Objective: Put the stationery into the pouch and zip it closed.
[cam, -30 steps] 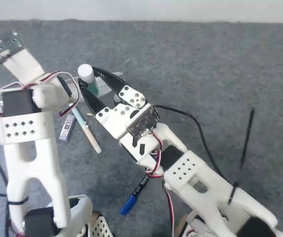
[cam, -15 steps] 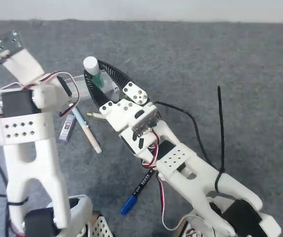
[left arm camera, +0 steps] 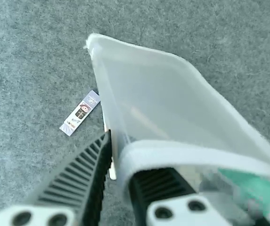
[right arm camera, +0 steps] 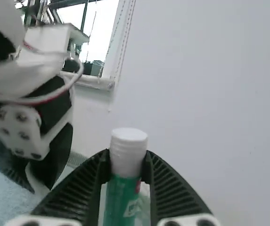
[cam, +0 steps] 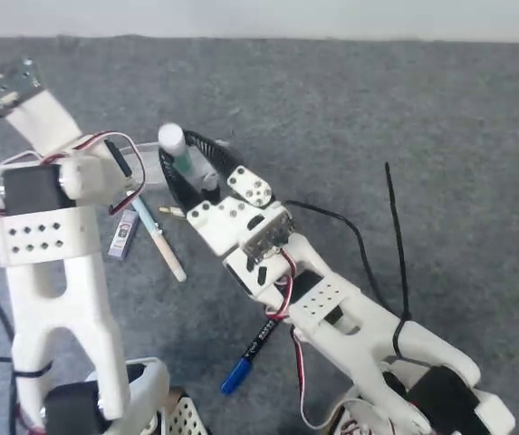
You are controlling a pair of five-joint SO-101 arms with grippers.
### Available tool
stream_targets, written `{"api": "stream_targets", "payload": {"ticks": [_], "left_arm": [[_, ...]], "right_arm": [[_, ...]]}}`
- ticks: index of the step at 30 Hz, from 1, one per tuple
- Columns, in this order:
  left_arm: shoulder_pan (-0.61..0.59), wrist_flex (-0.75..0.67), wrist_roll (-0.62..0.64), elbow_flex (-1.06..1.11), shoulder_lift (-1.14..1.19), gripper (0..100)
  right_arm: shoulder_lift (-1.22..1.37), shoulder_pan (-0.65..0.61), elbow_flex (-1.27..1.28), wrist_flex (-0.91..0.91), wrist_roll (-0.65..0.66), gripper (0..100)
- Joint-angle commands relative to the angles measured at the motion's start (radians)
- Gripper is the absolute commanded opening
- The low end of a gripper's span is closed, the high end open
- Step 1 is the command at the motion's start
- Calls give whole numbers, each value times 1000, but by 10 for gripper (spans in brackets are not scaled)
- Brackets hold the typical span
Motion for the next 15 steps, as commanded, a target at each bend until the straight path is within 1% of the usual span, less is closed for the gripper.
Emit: {"api": "stream_targets", "payload": {"ticks": [1,6,9,10,15], "left_arm": [[-8,-5,11,-24,-11,11],[-8,-5,11,-24,-9,11],[-8,-5,11,-24,-8,11],[-8,-5,11,-24,-8,11],[-8,-8,11,-24,-6,11]], "right_arm": [[4,-13,5,-7,17,6],[4,-25,9,134,17,6],[2,-31,6,173,18,6],[1,-33,6,180,31,6],[1,-33,11,180,172,7]]}}
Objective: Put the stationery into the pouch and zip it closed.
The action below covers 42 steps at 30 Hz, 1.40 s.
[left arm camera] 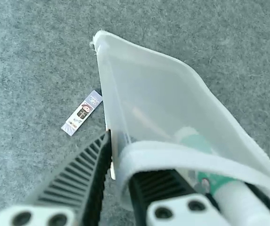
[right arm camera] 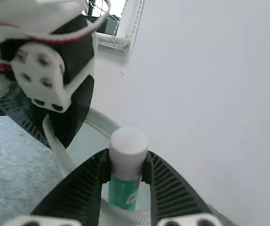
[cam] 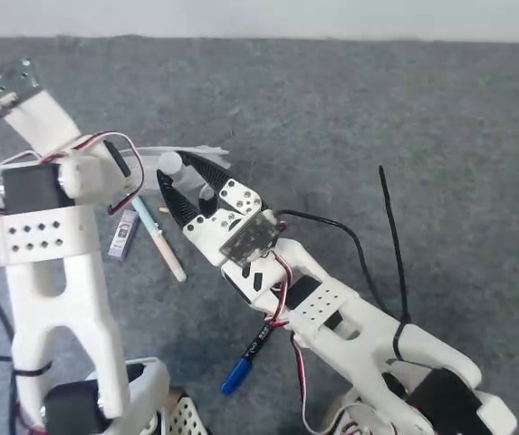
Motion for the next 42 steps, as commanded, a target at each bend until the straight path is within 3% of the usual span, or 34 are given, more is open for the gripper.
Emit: {"api": "stream_targets", "payload": {"ticks": [1,7,13,31,42], "left_arm": [[-3,-8,11,-24,-6,11],[-3,-8,11,-24,-6,11],[-3,-5,11,-22,-6,11],[-3,-20,11,-5,-5,11],[-3,-20,11,-5,-5,11]], "right_arm": [[4,-5,-5,25,81,7],[-5,-2,6,27,86,12],[-5,-4,28,27,84,167],[-82,-4,77,28,81,140],[-346,-2,81,384,78,138]]}}
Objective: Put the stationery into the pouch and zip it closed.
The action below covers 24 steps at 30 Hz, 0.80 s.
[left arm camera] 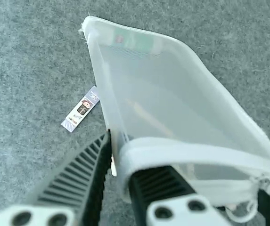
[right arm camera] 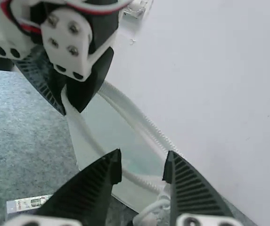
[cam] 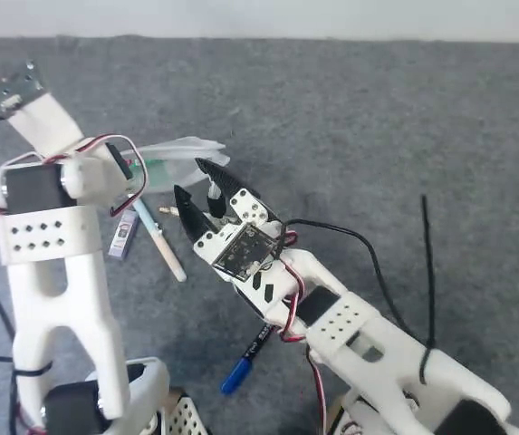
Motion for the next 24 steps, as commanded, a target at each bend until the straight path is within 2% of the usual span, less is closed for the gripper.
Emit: {"api": "stream_targets", "payload": {"ticks": [1,7,12,20,24], "left_arm": [[-6,-20,11,-27,-6,11],[-5,-17,11,-27,-6,11],[-5,-17,11,-27,-6,11],[-5,-21,11,-13,-6,11],[-2,-21,11,-8,-6,11]], "right_arm": [[-105,4,-5,94,8,138],[-162,1,-5,183,-77,140],[-209,1,-12,275,-81,141],[-289,1,-110,639,-84,138],[-355,1,-107,760,-86,138]]}}
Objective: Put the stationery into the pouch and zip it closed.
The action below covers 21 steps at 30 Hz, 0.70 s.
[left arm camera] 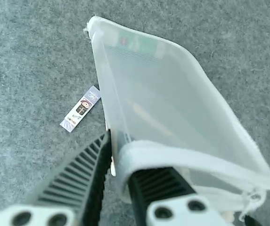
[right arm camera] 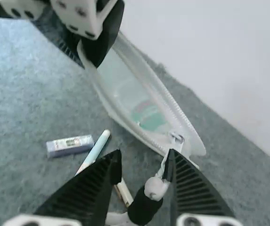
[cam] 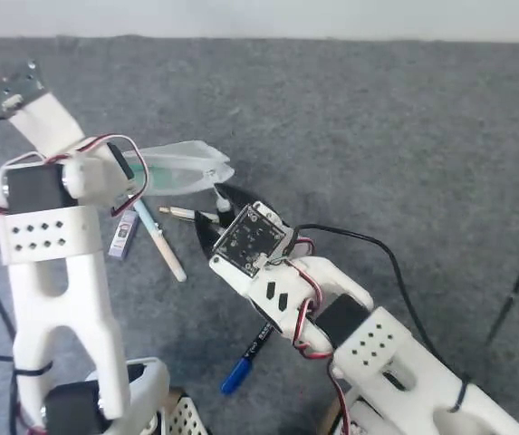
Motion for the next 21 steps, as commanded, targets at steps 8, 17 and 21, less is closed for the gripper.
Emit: {"api": "stream_targets", "payload": {"ticks": [8,17,21], "left_arm": [[-8,-21,11,-10,-6,11],[-8,-21,11,-10,-8,11],[-8,-21,11,-10,-8,11]], "right_arm": [[-165,2,-48,252,-118,139],[-206,4,-54,400,-245,141],[-205,4,-54,417,-287,141]]}}
